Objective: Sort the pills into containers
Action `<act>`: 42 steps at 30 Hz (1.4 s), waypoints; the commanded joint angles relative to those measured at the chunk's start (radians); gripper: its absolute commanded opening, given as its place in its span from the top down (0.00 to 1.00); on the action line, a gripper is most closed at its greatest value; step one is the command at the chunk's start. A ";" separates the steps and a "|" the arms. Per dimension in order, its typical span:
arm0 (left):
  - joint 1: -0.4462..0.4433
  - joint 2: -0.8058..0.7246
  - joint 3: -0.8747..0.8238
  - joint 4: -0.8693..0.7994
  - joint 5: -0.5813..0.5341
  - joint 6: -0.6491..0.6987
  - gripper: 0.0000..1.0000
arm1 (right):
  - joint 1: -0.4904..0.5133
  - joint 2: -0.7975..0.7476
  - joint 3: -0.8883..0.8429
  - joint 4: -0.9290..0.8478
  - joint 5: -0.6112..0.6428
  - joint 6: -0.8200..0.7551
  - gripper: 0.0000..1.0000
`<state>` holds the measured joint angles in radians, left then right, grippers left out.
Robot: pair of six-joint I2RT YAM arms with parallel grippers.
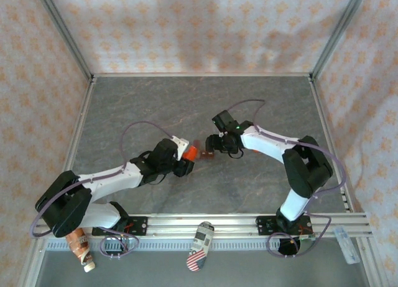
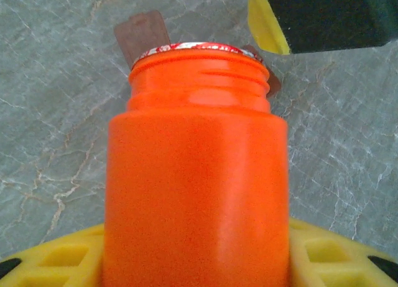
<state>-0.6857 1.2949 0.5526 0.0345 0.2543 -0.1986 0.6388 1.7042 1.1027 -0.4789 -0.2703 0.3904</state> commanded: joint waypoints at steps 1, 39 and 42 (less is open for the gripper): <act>-0.006 0.012 0.017 0.020 0.022 -0.016 1.00 | 0.010 0.023 0.036 -0.015 0.021 -0.016 0.26; -0.005 0.157 0.230 -0.302 0.051 0.010 1.00 | 0.017 0.064 -0.008 -0.002 0.068 0.006 0.27; -0.005 0.162 0.240 -0.310 0.053 0.012 1.00 | 0.016 0.066 -0.009 0.000 0.066 0.007 0.27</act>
<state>-0.6857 1.4487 0.7567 -0.2401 0.3004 -0.2012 0.6495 1.7588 1.1091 -0.4782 -0.2356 0.3916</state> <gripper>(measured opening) 0.512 0.735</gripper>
